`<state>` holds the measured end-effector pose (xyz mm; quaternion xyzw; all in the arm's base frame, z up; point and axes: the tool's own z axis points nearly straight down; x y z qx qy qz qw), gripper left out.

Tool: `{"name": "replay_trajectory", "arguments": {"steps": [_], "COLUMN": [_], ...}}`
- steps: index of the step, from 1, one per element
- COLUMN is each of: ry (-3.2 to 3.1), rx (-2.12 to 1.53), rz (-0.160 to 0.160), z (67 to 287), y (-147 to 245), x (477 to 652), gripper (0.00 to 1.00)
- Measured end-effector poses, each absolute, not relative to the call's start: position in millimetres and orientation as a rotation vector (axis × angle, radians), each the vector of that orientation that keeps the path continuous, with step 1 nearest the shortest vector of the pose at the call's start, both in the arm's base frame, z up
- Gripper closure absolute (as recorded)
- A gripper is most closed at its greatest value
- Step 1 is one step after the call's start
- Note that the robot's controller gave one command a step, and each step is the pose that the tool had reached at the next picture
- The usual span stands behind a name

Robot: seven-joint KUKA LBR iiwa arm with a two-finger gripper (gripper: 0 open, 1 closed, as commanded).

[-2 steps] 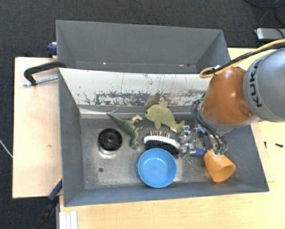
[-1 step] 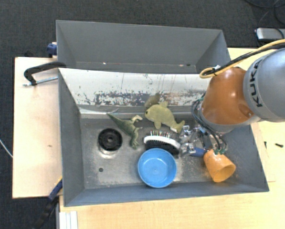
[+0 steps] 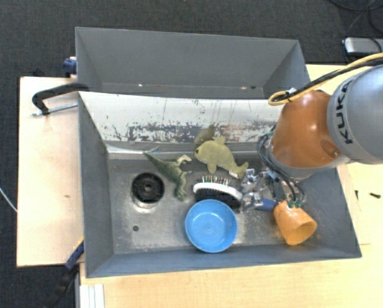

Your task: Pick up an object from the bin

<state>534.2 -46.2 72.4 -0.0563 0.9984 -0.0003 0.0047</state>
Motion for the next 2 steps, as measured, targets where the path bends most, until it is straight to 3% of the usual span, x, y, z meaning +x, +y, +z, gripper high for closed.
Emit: {"name": "replay_trajectory", "arguments": {"steps": [1,2], "ry": [3.122,3.124], "rx": [-0.228,-0.193], "rz": [-0.002,-0.001], "z": [157.8,226.2], "y": [-45.2,-39.6], "x": [535.3,538.1], "gripper": [1.0,1.0]}}
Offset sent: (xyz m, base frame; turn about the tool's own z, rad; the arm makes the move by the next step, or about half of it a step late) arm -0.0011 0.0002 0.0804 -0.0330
